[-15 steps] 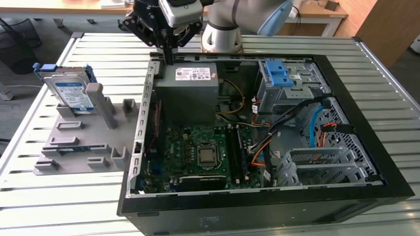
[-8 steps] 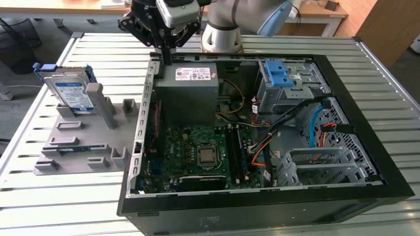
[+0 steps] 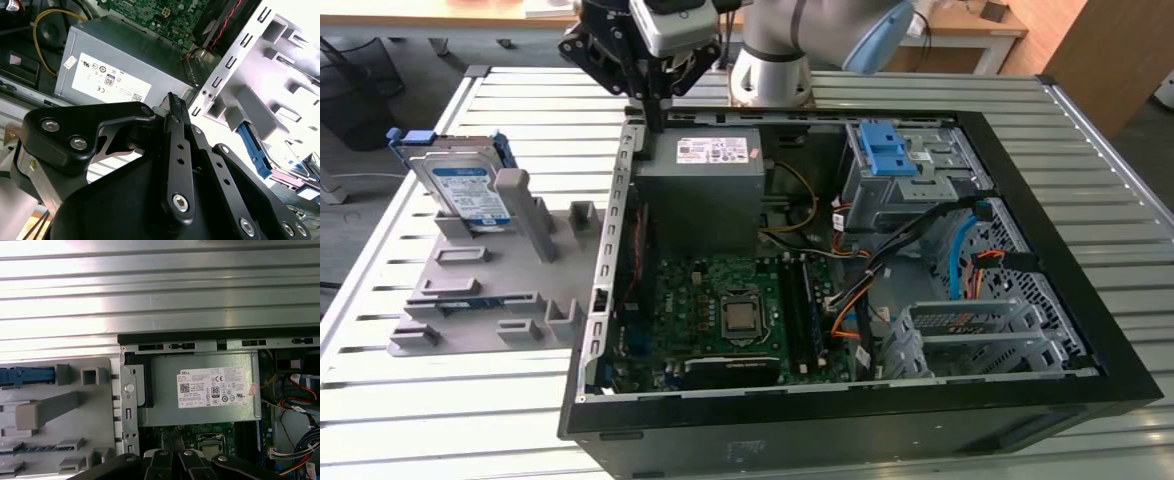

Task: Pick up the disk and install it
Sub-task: 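Reach for the disk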

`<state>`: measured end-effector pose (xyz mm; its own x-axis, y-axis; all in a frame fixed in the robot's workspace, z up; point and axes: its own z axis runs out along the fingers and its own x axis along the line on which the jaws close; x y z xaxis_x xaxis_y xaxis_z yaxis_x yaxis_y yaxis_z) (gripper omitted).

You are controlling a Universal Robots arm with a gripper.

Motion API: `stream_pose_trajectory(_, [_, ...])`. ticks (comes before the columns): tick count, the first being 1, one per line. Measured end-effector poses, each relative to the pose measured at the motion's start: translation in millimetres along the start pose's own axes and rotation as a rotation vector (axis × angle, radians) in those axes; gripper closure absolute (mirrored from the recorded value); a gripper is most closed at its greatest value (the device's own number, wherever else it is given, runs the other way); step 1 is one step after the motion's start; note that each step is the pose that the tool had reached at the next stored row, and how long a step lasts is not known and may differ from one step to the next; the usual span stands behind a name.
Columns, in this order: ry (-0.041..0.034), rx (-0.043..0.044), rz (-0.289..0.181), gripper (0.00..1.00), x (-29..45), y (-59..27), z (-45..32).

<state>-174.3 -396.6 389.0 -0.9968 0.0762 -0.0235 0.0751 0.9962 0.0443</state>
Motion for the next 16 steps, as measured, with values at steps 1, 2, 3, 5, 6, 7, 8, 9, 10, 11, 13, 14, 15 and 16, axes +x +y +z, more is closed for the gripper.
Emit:
stream_pose_trajectory(1, [0.0002,0.0001,0.000,0.89,0.4,0.1,0.0])
stream_pose_trajectory(2, [0.0004,0.0001,0.000,0.89,0.9,0.0,0.1])
stream_pose_trajectory(3, [0.0005,0.0001,0.000,0.89,1.4,0.1,0.1])
stream_pose_trajectory(5, [0.0007,0.0001,0.000,0.89,2.5,0.2,0.2])
stream_pose_trajectory(6, [0.0008,0.0001,0.000,0.89,3.0,0.2,0.2])
stream_pose_trajectory(7, [0.0009,0.0001,0.000,0.89,3.6,0.2,0.3])
stream_pose_trajectory(8, [0.0010,0.0001,0.000,0.89,4.1,0.2,0.4])
stream_pose_trajectory(9, [0.0011,0.0002,0.000,0.89,4.6,0.3,0.4])
stream_pose_trajectory(10, [0.0012,0.0002,0.000,0.89,5.1,0.3,0.4])
stream_pose_trajectory(11, [0.0013,0.0001,0.000,0.89,5.6,0.3,0.5])
stream_pose_trajectory(13, [0.0014,0.0001,0.000,0.89,6.5,0.4,0.6])
stream_pose_trajectory(14, [0.0016,0.0002,0.000,0.89,7.0,0.4,0.6])
stream_pose_trajectory(15, [0.0017,0.0002,0.000,0.89,7.4,0.5,0.7])
stream_pose_trajectory(16, [0.0018,0.0002,0.000,0.89,7.9,0.5,0.8])
